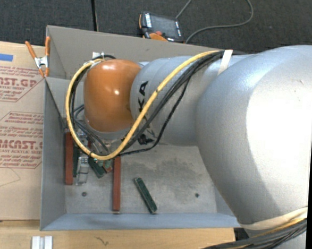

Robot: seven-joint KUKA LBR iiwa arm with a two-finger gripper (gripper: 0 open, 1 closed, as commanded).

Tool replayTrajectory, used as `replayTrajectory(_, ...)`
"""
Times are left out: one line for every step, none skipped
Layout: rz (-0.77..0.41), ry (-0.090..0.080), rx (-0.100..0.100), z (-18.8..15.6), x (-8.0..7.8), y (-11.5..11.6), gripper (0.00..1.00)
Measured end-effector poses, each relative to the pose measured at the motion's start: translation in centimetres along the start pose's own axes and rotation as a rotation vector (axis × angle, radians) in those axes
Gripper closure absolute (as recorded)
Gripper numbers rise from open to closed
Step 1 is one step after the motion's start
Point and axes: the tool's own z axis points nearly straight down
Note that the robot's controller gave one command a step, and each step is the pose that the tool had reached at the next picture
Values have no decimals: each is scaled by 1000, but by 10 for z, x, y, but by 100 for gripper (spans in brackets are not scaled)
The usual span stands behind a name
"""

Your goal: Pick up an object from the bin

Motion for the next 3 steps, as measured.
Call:
replayTrajectory(-685,-9,1,62,1,-37,0)
replayTrajectory(-688,-6,3,62,-2,-134,0)
replayTrajectory(-582,-10,4,19,-11,-213,0)
